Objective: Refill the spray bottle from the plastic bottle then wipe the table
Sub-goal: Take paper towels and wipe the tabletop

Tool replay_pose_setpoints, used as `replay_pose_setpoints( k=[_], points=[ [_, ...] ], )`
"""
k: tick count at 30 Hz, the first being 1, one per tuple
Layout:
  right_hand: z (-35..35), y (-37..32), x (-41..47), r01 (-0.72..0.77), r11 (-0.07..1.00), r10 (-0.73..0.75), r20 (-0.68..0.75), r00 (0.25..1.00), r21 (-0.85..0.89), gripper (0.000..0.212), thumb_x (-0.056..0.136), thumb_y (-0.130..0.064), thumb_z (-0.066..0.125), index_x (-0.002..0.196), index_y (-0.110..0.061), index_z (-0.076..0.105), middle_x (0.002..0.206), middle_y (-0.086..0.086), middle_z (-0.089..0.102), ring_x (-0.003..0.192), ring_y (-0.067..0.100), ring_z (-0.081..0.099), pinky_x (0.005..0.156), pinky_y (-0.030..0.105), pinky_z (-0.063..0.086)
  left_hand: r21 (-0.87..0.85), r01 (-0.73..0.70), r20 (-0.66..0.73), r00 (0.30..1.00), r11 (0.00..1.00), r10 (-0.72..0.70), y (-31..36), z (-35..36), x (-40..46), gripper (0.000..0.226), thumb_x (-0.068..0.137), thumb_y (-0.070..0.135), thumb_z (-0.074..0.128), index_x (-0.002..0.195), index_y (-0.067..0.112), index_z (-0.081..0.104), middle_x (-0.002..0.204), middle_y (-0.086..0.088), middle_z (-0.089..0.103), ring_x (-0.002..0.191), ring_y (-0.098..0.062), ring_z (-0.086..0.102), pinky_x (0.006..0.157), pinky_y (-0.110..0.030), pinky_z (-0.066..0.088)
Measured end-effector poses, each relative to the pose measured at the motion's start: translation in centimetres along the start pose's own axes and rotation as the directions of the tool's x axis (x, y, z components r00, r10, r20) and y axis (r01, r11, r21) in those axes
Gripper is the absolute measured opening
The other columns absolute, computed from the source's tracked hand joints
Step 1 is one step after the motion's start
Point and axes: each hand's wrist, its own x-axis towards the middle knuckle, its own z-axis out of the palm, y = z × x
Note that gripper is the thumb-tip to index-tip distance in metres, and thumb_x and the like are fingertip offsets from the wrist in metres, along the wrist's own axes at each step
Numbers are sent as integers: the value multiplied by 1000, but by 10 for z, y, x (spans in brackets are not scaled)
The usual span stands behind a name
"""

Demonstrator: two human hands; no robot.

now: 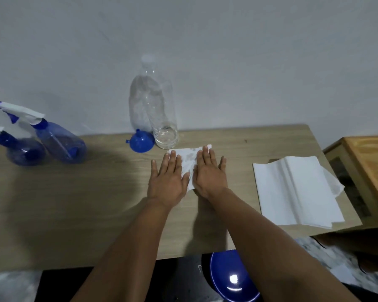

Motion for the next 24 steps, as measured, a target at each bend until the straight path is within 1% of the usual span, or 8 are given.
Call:
replay_pose_setpoints(
  k=[5, 10, 13, 15, 17, 19, 22, 24],
  points=[
    [-19, -1, 4, -2, 1000, -1, 95, 995, 31, 66, 110, -38, 25, 168, -11, 8, 177, 8, -6, 164, 25, -5, 129, 60, 5, 1, -43, 121, 992, 999, 42, -5, -19, 5, 68, 104, 52, 12, 161, 16, 6, 169, -4, -5, 156, -21, -7, 125, -54, 5],
    [-27, -2, -43, 55, 996, -64, 133, 989, 68, 68, 101, -54, 46, 160, -20, 36, 176, 2, 11, 162, 25, 12, 125, 59, 20, -77, -164, 145, 974, 983, 174, -10, -37, -41, 63, 103, 48, 28, 157, 15, 26, 169, -5, 13, 155, -23, 11, 124, -46, 19],
    [-8, -6, -96, 85, 996, -83, 46, 995, -39, 47, 100, -39, 54, 145, -27, 57, 167, -4, 36, 151, 27, 34, 113, 46, 38, -51, -197, 134, 970, 979, 202, -12, -33, -90, 62, 95, 49, 43, 152, 25, 39, 165, 3, 26, 151, -19, 25, 120, -40, 28],
    [9, -11, -129, 41, 999, -42, -25, 999, -15, 37, 102, -28, 52, 135, -23, 66, 157, -3, 51, 135, 28, 50, 101, 41, 47, -59, -219, 101, 969, 974, 224, -12, -28, -118, 47, 91, 41, 49, 136, 31, 57, 151, 11, 46, 135, -18, 45, 109, -35, 41],
    [20, -24, -162, -32, 995, 36, -33, 999, 98, 33, 101, -21, 53, 127, -20, 73, 146, 1, 59, 123, 26, 60, 95, 36, 53, -86, -255, 62, 964, 963, 260, -12, -29, -144, 34, 88, 31, 49, 117, 33, 66, 128, 15, 54, 115, -18, 56, 94, -36, 49],
    [23, -37, -192, -146, 957, 147, 15, 989, 250, 30, 99, -15, 56, 118, -19, 78, 129, 5, 68, 111, 26, 67, 91, 34, 55, -145, -275, 98, 952, 950, 291, -6, -44, -170, 28, 90, 25, 46, 110, 31, 66, 114, 11, 54, 107, -18, 58, 82, -37, 50],
    [26, -46, -244, -339, 777, 340, 100, 935, 531, 26, 91, -12, 64, 109, -17, 82, 112, 4, 79, 103, 24, 72, 86, 29, 55, -170, -324, 205, 912, 931, 355, 8, -56, -202, 30, 92, 21, 50, 118, 26, 65, 119, 5, 61, 112, -21, 58, 84, -36, 47],
    [33, -47, -284, -417, 642, 447, 127, 885, 644, 17, 87, -12, 69, 95, -23, 81, 101, 1, 80, 94, 20, 72, 81, 31, 56, -230, -341, 227, 892, 912, 391, 17, -50, -223, 31, 88, 24, 52, 115, 27, 68, 118, 3, 66, 112, -23, 60, 85, -36, 50]
  ],
)
